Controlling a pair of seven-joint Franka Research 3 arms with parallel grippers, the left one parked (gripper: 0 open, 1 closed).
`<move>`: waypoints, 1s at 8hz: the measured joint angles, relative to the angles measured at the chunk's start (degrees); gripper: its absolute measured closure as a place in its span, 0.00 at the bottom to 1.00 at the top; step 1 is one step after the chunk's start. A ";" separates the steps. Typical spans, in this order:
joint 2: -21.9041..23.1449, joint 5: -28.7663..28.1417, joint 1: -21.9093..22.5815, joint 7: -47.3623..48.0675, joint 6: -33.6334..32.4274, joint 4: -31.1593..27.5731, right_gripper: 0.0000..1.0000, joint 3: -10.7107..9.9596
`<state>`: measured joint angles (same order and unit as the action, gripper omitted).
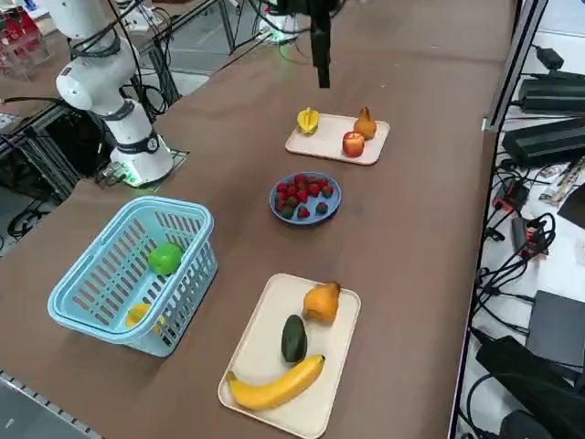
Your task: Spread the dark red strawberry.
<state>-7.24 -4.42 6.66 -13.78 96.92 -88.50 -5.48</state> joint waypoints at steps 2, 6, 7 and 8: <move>3.73 0.31 -0.19 4.41 -3.67 0.04 0.00 -0.04; 9.03 1.06 -4.90 5.15 -7.19 -2.83 0.00 -0.08; 9.37 1.71 -5.01 5.54 -7.55 -3.33 0.00 -0.04; 9.40 2.31 -4.96 7.06 -7.84 -3.48 0.00 0.19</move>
<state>2.16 -2.10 1.70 -6.72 89.09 -91.98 -5.29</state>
